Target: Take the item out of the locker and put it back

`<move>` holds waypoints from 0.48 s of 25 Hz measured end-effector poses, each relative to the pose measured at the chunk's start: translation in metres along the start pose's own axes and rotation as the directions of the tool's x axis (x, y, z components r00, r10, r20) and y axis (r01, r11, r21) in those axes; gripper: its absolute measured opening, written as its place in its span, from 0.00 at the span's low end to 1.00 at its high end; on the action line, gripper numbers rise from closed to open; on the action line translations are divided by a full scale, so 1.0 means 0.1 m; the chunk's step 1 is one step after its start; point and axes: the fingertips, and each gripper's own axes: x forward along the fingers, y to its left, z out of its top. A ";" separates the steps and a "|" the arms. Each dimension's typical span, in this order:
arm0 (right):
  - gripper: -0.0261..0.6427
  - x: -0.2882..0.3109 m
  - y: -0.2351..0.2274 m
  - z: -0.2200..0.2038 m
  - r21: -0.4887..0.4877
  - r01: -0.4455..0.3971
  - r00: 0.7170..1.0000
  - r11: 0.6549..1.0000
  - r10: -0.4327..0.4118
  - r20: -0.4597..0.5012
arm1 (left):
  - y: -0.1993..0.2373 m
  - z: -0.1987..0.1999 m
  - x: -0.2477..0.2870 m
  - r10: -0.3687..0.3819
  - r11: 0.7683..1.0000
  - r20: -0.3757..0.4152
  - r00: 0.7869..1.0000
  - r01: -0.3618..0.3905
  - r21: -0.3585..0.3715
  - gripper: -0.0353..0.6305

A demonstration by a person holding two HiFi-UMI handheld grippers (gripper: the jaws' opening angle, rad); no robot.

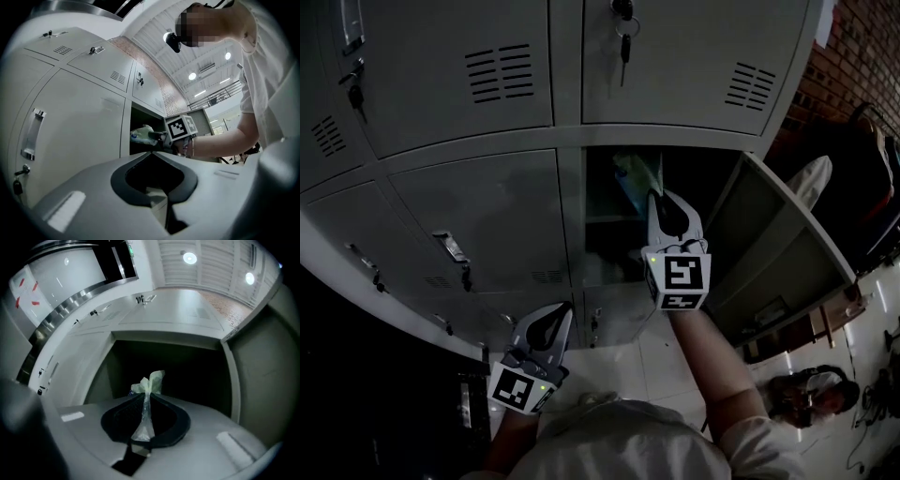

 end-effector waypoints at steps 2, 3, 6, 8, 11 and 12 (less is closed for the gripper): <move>0.06 0.15 -0.02 -0.13 0.013 0.003 0.999 1.000 -0.002 -0.044 | 0.02 -0.02 0.01 -0.003 1.000 -0.005 1.000 0.003 -0.007 0.05; 0.06 0.20 -0.02 -0.20 0.022 0.005 0.998 1.000 -0.003 -0.068 | 0.03 -0.03 0.02 -0.006 1.000 -0.003 1.000 0.006 -0.017 0.05; 0.06 0.26 0.01 -0.44 0.060 0.006 0.990 0.998 0.002 -0.140 | 0.08 -0.03 0.04 -0.008 0.998 0.008 1.000 0.008 -0.054 0.05; 0.06 0.27 0.04 -0.55 0.083 0.002 0.986 0.997 0.012 -0.165 | 0.13 -0.04 0.05 -0.002 0.998 0.009 1.000 0.003 -0.063 0.05; 0.16 0.29 0.06 -0.55 0.094 -0.014 0.988 0.995 0.028 -0.152 | 0.20 -0.03 0.07 0.006 0.998 0.012 1.000 -0.005 -0.064 0.05; 0.22 0.30 0.06 -0.53 0.102 -0.021 0.990 0.995 0.035 -0.140 | 0.22 -0.03 0.08 0.009 0.998 0.013 1.000 -0.008 -0.063 0.05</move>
